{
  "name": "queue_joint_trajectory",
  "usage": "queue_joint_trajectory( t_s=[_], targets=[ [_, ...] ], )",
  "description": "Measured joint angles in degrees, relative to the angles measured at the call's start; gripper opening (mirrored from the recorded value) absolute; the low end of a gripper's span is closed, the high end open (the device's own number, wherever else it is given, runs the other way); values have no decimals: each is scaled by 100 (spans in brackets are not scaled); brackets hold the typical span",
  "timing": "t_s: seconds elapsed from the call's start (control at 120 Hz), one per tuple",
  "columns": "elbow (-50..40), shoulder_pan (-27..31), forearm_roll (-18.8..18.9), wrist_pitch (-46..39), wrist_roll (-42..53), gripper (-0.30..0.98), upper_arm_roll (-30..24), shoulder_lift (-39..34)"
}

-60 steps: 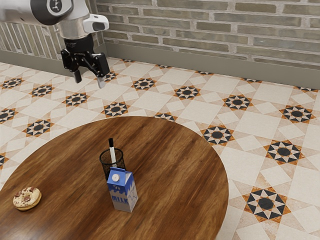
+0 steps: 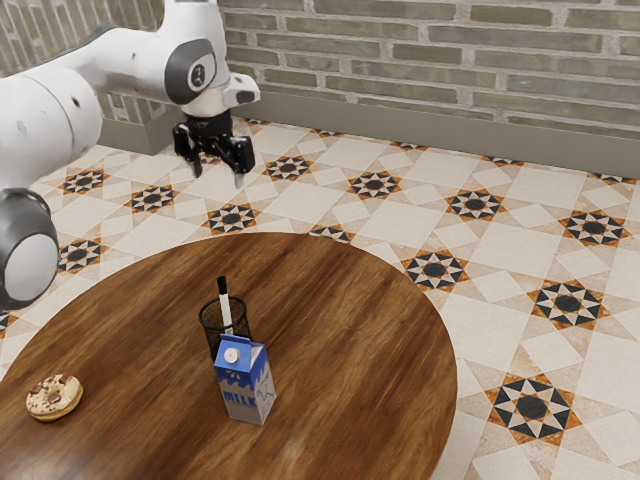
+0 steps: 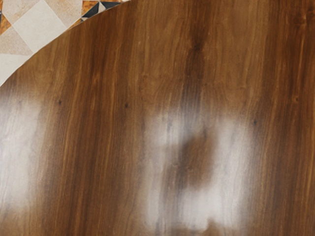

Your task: Take the marker out of the pen holder and place it to the left of the pen holder.

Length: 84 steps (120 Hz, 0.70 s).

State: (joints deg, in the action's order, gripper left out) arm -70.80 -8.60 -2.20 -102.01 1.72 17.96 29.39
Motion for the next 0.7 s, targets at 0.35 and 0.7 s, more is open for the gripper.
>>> queue_joint_trajectory(
  t_s=[0.35,0.7],
  targets=[
    [208,351,-902,-1315,-620,66,-198,1112],
    [-1531,517,-1223,-1056,-1379,66,-220,40]
  ],
)
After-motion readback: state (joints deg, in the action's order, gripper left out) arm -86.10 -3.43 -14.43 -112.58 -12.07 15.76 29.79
